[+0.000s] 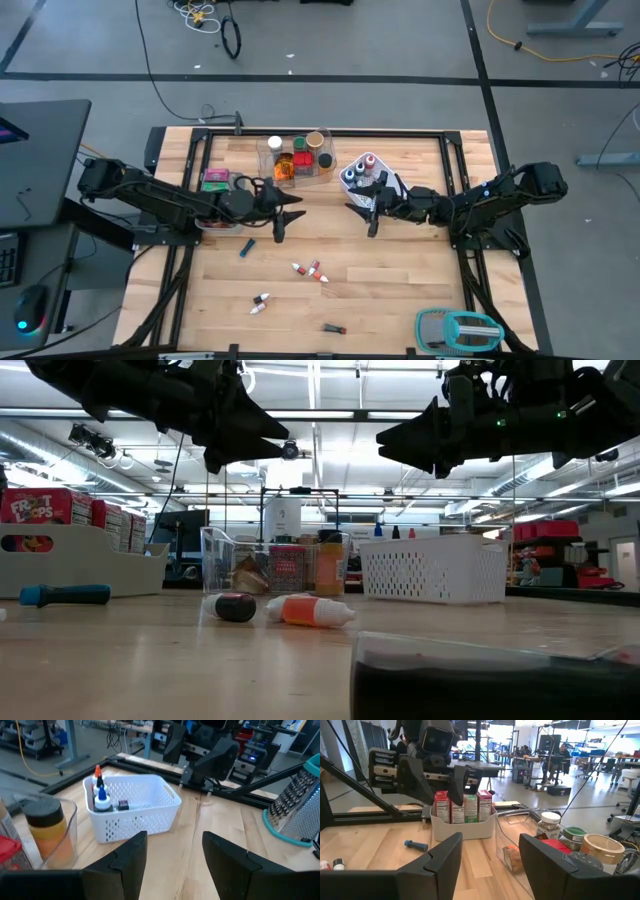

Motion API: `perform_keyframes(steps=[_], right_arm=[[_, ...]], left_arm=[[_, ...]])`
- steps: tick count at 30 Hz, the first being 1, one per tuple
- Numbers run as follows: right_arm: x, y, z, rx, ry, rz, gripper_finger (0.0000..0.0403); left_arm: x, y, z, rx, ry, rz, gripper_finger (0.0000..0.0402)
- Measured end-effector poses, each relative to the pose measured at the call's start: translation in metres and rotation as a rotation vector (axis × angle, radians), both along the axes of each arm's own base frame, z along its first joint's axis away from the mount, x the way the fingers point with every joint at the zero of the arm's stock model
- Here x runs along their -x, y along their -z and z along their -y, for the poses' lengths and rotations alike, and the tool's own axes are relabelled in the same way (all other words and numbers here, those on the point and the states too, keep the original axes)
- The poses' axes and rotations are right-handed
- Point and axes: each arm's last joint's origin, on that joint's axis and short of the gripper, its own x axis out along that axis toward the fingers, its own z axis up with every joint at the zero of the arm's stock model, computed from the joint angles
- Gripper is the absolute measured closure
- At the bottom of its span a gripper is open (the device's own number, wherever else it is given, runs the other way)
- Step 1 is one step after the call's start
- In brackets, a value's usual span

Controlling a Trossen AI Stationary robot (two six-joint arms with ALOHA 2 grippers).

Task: Pick & Place Kitchen Items
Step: Put the blue food coloring bottle into the white bin

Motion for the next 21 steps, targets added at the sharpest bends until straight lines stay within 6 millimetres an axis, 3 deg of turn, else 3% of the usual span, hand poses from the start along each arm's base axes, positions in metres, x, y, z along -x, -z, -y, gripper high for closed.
perform_keyframes(steps=[3,7,10,17,21], right_arm=[[0.0,-0.002,0.0,0.027,0.0,0.014,0.0195],[0.0,-0.003,0.0,0.074,0.001,0.017,0.0195],[0.0,-0.003,-0.001,0.06,-0.02,0.018,0.0195],[0.0,-0.007,-0.003,0.018,-0.09,0.07,0.0195],[0.001,-0.019,-0.002,0.134,-0.021,0.169,0.0195]], left_arm=[[0.0,-0.001,0.0,-0.029,0.007,-0.001,0.02],[0.0,0.002,0.002,0.063,0.029,-0.009,0.02],[0.0,0.002,0.005,0.06,0.129,-0.024,0.02],[0.007,0.001,0.049,0.085,0.339,-0.044,0.02],[0.007,-0.018,0.077,0.051,0.316,-0.171,0.02]])
